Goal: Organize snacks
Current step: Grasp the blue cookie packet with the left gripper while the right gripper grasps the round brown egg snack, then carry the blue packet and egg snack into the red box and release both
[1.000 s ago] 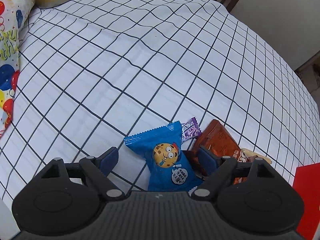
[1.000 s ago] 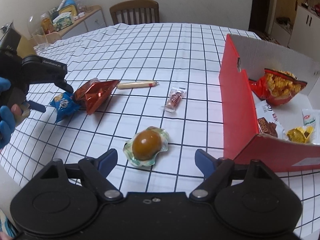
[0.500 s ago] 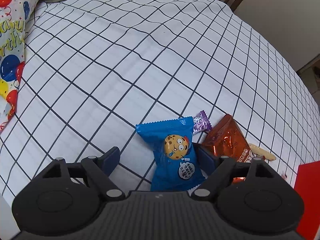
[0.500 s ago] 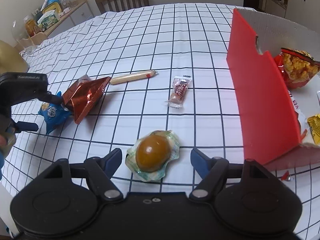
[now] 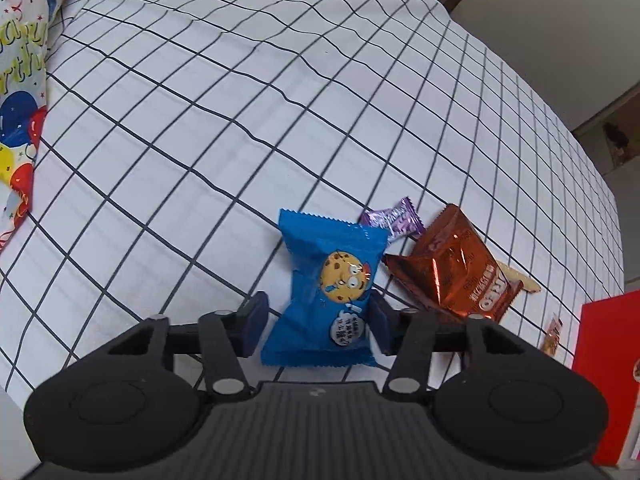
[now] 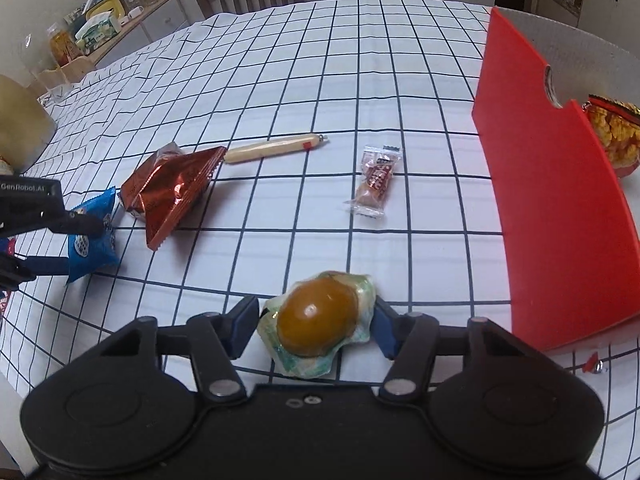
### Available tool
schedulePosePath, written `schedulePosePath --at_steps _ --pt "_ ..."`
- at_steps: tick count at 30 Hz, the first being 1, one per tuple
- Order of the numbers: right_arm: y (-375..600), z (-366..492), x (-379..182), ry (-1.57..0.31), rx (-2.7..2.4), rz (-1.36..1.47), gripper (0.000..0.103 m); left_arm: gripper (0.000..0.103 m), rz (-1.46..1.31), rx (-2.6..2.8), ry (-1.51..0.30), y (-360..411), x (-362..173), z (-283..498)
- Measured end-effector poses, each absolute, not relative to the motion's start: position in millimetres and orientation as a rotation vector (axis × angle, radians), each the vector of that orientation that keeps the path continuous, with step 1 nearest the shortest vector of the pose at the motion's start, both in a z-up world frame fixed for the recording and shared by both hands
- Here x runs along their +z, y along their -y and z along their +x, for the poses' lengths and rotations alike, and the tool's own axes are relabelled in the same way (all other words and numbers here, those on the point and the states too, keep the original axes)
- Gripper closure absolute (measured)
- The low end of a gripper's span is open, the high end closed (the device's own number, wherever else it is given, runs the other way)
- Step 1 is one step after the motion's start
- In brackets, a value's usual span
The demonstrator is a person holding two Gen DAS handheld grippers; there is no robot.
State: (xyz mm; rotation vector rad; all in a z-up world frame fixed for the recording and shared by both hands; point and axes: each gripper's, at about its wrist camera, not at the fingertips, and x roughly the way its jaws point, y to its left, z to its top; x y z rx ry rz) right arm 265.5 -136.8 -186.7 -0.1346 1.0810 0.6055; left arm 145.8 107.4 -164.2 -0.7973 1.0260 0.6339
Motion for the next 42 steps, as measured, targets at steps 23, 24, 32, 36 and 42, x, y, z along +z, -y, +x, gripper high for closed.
schedulePosePath --at_steps 23,24,32,36,42 --pt "184 231 -170 -1.020 0.675 -0.100 0.061 0.065 -0.658 0.474 -1.035 -70 -155 121" --pt "186 230 -168 -1.022 0.671 -0.104 0.061 0.065 -0.659 0.467 -1.038 -67 -154 120" --pt "212 218 -150 -1.013 0.675 -0.071 0.061 0.065 -0.624 0.376 -1.058 -33 -143 118" --pt "225 214 -137 -0.987 0.679 -0.048 0.061 0.065 -0.597 0.334 -1.079 -13 -133 121" --pt "242 215 -116 -0.950 0.677 -0.021 0.061 0.065 -0.571 0.260 -1.093 13 -116 130"
